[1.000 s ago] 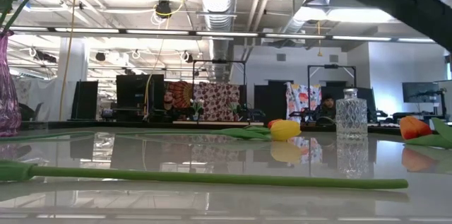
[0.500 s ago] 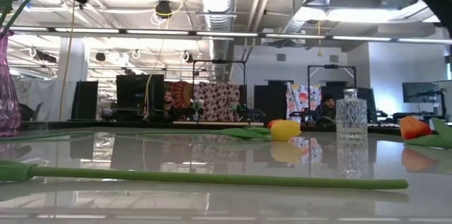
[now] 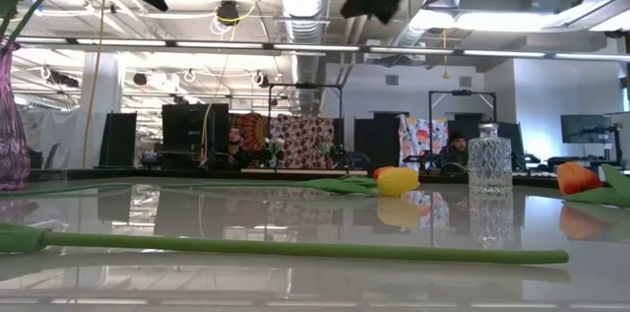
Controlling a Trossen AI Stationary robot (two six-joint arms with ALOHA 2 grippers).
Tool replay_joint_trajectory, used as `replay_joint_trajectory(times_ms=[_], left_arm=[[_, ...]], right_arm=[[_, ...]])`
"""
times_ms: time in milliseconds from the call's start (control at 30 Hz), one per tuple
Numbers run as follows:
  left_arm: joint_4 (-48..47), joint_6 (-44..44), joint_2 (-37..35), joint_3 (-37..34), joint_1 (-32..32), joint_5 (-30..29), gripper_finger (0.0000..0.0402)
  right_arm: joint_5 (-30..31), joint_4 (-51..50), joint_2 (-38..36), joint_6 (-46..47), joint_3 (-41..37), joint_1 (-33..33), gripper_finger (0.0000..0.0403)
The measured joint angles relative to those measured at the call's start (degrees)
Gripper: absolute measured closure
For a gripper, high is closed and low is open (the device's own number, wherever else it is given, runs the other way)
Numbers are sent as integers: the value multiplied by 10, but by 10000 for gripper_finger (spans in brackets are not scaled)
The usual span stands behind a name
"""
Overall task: Sort flowers into vase by color
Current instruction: Put the dark red tulip into the purple vase
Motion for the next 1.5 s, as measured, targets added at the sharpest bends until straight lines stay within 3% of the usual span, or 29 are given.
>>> replay_joint_trajectory(times_ms=[200,400,567,700,800,1000,1167,1500], left_arm=[[-35,29,0,60,55,8,304],[-111,32,0,137,91,8,304],[-192,-38,-5,166,104,30,304],[-214,-53,-10,159,107,51,304],[-214,-55,-7,151,107,51,304],[-214,-53,6,150,107,53,304],[-221,-63,17,150,107,58,304],[-227,-64,27,150,107,67,304]], right_arm=[[92,102,-74,66,-126,87,368],[152,149,-80,95,-160,163,380],[180,264,-29,75,-180,194,368],[180,422,52,22,-181,186,369],[138,531,131,8,-176,157,380],[2,572,285,6,-59,78,380],[-104,535,421,-27,87,22,371],[-121,377,596,-160,370,-29,371]])
